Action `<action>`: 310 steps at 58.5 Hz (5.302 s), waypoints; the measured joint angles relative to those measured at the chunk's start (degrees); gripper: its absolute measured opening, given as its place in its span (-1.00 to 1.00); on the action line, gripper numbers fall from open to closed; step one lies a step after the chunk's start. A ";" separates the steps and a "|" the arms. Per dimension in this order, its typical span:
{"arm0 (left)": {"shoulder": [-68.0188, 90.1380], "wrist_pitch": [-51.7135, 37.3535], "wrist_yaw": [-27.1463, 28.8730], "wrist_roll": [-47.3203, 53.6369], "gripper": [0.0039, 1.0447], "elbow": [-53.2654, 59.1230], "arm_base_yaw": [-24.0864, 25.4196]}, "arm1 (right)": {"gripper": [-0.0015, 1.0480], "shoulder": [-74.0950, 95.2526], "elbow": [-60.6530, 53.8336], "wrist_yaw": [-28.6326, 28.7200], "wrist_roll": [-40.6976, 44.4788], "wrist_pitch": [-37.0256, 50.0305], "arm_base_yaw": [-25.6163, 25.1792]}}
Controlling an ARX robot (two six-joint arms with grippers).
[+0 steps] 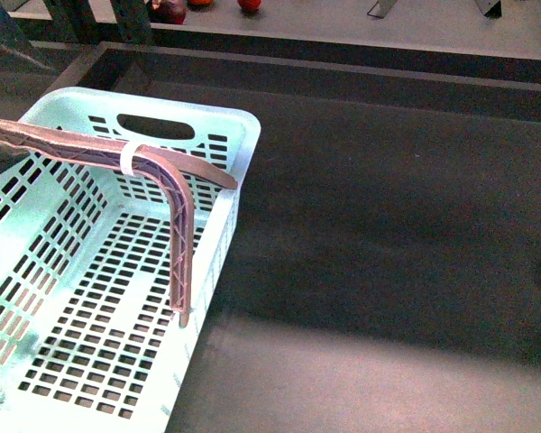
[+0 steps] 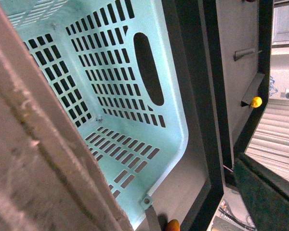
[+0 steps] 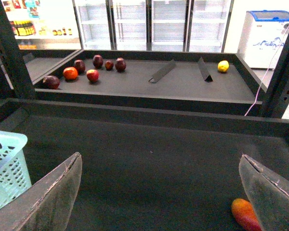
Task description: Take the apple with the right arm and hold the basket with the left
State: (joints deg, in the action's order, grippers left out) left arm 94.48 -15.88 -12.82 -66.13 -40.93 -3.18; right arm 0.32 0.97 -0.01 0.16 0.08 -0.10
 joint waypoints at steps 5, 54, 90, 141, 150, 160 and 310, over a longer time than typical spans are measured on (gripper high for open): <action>1.38 0.50 0.48 -0.20 0.16 -0.77 -0.42 | 0.83 0.00 0.00 -0.02 0.00 0.00 0.00; -9.29 6.95 -2.03 -1.07 -0.88 -5.79 -10.21 | 0.83 0.00 0.00 0.00 0.00 0.00 0.00; -8.85 9.62 -1.81 -1.11 -0.88 -15.17 -31.26 | 0.83 0.00 0.00 0.00 0.00 0.00 0.00; -8.85 9.46 -1.55 -0.90 -0.89 -15.32 -31.61 | 0.83 26.95 10.47 4.33 -17.14 -17.05 -12.37; -8.85 9.46 -1.81 -0.81 -0.89 -15.32 -31.61 | 0.83 45.35 10.51 -0.04 -17.62 -1.70 -20.98; -8.85 9.46 -1.79 -0.79 -0.89 -15.32 -31.61 | 0.83 69.44 10.95 -6.25 -18.23 18.82 -22.75; -8.85 9.46 -1.77 -0.77 -0.89 -15.32 -31.61 | 0.51 89.77 28.37 26.99 -0.46 14.12 -37.59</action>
State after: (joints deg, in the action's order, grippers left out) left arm 85.62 -6.42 -14.59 -66.89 -56.25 -34.79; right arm 90.08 29.34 26.98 -0.30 14.20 -37.69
